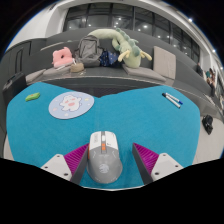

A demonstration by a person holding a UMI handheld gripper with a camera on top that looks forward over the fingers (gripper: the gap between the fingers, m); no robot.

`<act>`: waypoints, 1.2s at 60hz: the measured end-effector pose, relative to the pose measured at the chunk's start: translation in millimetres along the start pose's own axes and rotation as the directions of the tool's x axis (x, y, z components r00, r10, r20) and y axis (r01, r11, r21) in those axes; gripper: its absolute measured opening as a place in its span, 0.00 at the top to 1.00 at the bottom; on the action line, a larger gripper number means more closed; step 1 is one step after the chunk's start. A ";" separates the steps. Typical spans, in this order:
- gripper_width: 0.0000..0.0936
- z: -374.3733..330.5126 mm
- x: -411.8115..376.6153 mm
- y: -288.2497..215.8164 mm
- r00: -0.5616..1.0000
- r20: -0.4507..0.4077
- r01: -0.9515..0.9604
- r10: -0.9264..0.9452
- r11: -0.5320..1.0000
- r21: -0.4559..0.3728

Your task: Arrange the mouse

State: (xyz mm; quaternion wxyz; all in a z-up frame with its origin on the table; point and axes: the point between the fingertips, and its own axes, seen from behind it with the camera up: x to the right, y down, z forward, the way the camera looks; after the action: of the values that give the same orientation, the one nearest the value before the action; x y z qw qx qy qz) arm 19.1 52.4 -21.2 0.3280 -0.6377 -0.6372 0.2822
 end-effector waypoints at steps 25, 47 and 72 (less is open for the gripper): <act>0.57 1.9 -27.1 -73.8 0.996 0.002 -0.089 0.089 0.996 0.016; 0.57 101.0 -160.9 -185.5 0.993 0.055 -0.102 0.100 0.994 0.026; 0.19 138.5 -162.7 -129.3 0.996 -0.020 -0.088 0.087 0.992 -0.087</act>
State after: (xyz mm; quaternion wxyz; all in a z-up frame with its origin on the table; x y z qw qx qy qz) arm -174.5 -105.3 -16.6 0.2920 -0.6811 -0.6177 0.2632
